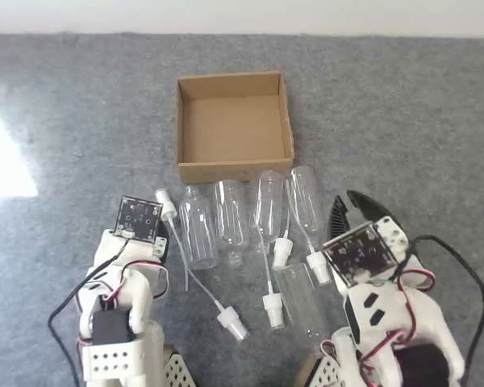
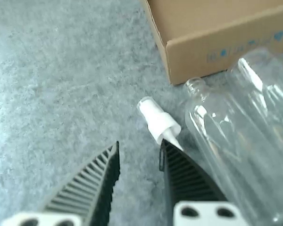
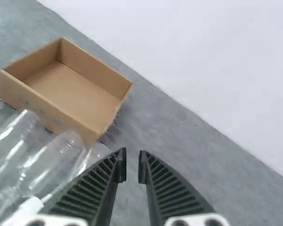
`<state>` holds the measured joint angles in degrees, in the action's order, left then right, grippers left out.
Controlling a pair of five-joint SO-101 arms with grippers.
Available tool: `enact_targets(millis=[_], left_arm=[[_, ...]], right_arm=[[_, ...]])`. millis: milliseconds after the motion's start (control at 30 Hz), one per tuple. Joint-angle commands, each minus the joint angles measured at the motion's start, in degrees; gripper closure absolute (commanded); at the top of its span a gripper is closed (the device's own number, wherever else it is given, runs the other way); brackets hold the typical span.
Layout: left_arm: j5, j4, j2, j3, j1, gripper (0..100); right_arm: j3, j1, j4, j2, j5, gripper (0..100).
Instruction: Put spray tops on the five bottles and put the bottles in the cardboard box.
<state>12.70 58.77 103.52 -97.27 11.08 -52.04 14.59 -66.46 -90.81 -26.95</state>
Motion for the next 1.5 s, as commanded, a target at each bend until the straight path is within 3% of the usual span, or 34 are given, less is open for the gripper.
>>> enact_targets(millis=[0, 167, 500, 900, 1233, 1467], left_arm=[[0.4, -1.1, 0.7, 0.7, 0.3, 87], [0.4, -1.0, 0.7, 0.7, 0.3, 87], [0.4, -1.0, 0.7, 0.7, 0.3, 87], [0.4, -1.1, 0.7, 0.7, 0.4, 87], [0.4, -1.4, 0.7, 0.7, 0.4, 87], [0.4, -1.5, 0.7, 0.7, 0.4, 87]], right_arm=[[9.1, 2.9, -1.3, 10.6, 3.1, 93.1], [14.8, 7.3, -3.6, 21.1, 7.9, 80.8], [22.4, 14.3, -3.8, 38.4, 17.3, 81.2], [33.1, 15.1, -4.0, 60.5, 29.8, 81.1], [37.1, 15.2, -2.4, 76.5, 32.4, 80.9], [40.4, 17.0, -2.3, 84.4, 36.6, 69.4]])
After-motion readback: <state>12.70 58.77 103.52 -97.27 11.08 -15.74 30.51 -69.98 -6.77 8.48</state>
